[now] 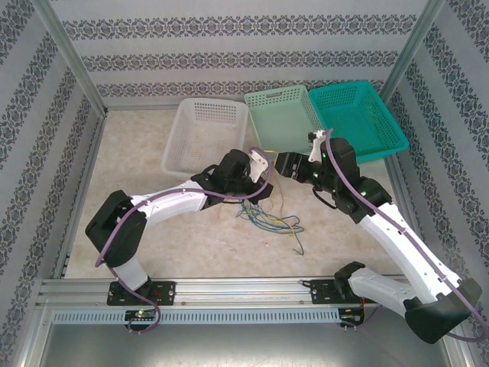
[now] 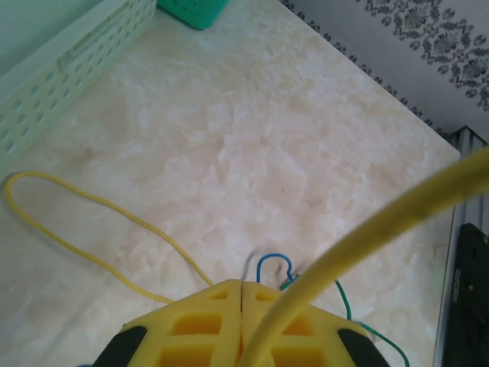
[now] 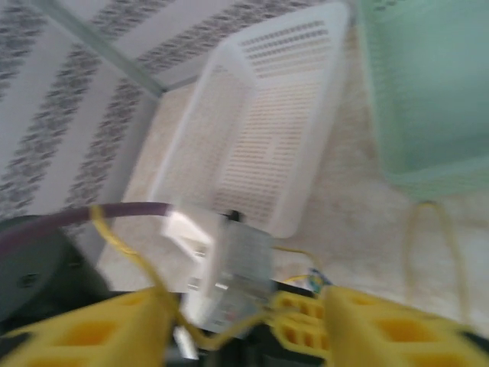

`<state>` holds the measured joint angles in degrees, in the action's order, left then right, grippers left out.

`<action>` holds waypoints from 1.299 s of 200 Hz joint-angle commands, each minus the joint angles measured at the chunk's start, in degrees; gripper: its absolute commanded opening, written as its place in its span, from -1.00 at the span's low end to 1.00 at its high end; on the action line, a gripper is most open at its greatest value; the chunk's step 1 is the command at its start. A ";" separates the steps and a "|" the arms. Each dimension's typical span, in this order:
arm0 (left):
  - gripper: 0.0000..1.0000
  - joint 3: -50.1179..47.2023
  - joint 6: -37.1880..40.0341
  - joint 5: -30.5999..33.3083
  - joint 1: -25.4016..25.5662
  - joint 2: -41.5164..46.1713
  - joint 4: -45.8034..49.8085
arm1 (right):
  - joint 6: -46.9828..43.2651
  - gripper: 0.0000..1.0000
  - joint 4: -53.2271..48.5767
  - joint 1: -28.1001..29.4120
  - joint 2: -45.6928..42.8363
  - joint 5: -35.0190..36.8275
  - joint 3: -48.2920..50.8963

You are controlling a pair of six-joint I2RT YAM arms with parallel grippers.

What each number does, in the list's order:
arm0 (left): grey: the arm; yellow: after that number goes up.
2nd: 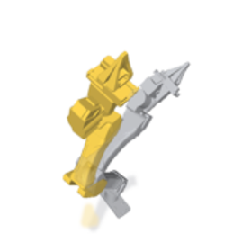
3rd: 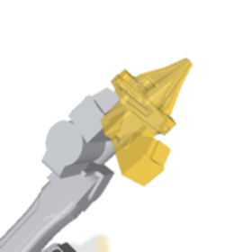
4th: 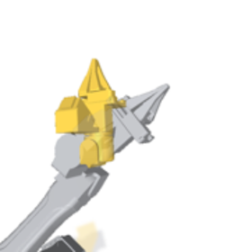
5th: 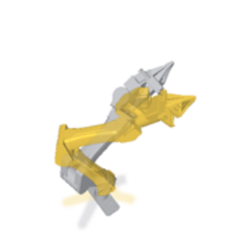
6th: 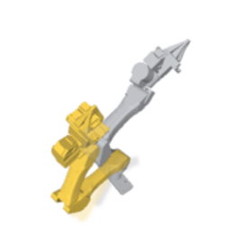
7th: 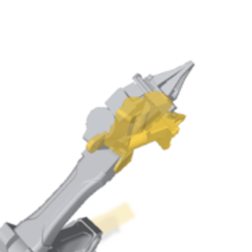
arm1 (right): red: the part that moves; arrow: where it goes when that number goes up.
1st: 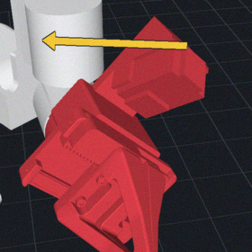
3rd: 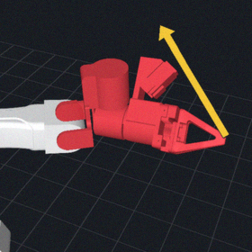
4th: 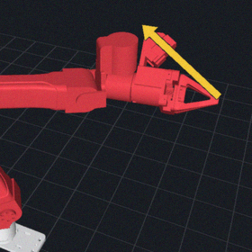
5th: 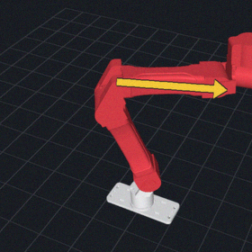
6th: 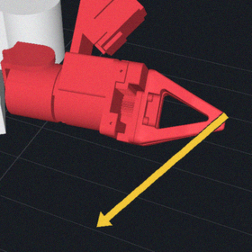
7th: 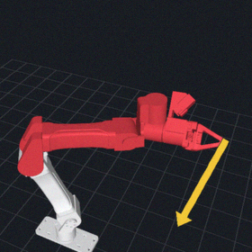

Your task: Untangle the cables

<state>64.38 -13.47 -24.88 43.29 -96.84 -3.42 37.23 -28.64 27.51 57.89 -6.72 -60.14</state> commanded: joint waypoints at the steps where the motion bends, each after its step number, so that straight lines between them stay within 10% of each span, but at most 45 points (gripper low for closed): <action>1: -1.00 3.26 -5.43 3.21 0.28 -0.58 0.17 | 1.86 0.56 -11.33 -1.55 -1.62 8.15 1.82; 89: -1.00 6.30 -14.55 3.43 0.24 -2.65 -1.94 | 26.00 0.38 10.35 -3.85 -6.15 -2.13 27.80; 170: -1.00 4.09 -15.04 5.11 0.37 -0.26 -2.82 | 29.90 0.35 19.20 -0.53 7.38 -4.75 25.33; 260: -1.00 5.81 -13.74 4.12 0.02 -1.53 -0.05 | 5.06 0.23 2.83 -1.05 -3.53 -0.73 20.15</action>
<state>68.99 -27.46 -19.05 43.40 -98.96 -3.46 54.59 -19.40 26.39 58.48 -9.45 -37.95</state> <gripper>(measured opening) 0.049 0.626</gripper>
